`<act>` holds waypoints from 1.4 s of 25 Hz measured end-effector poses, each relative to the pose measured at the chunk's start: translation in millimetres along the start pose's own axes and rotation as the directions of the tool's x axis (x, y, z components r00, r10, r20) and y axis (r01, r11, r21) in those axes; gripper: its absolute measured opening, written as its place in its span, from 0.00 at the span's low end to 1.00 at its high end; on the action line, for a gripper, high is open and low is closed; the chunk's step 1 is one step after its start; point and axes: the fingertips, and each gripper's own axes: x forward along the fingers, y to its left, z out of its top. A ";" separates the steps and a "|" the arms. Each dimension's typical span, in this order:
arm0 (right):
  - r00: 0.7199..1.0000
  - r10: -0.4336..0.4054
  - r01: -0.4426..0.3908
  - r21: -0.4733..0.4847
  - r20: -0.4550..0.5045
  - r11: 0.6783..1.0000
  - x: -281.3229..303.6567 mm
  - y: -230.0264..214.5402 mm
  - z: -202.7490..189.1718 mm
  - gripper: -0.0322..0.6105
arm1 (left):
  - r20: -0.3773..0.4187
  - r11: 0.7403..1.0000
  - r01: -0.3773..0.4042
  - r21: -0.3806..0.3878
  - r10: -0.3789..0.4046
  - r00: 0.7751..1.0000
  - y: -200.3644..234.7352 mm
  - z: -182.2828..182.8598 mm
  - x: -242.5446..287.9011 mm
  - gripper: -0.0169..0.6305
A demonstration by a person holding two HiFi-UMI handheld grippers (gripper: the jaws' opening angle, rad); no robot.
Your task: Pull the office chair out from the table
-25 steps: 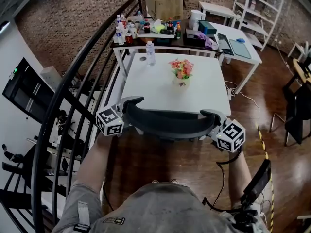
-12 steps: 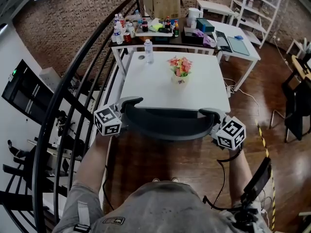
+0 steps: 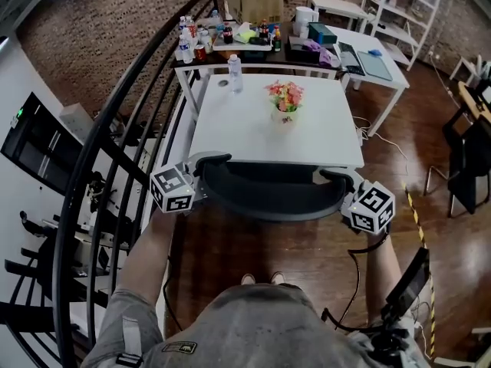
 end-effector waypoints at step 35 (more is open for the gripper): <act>1.000 0.025 -0.025 -0.013 -0.012 1.000 -97.1 88.7 -39.3 0.40 | -0.018 0.999 -0.011 -0.041 0.011 1.000 -152.8 -7.8 -7.6 0.41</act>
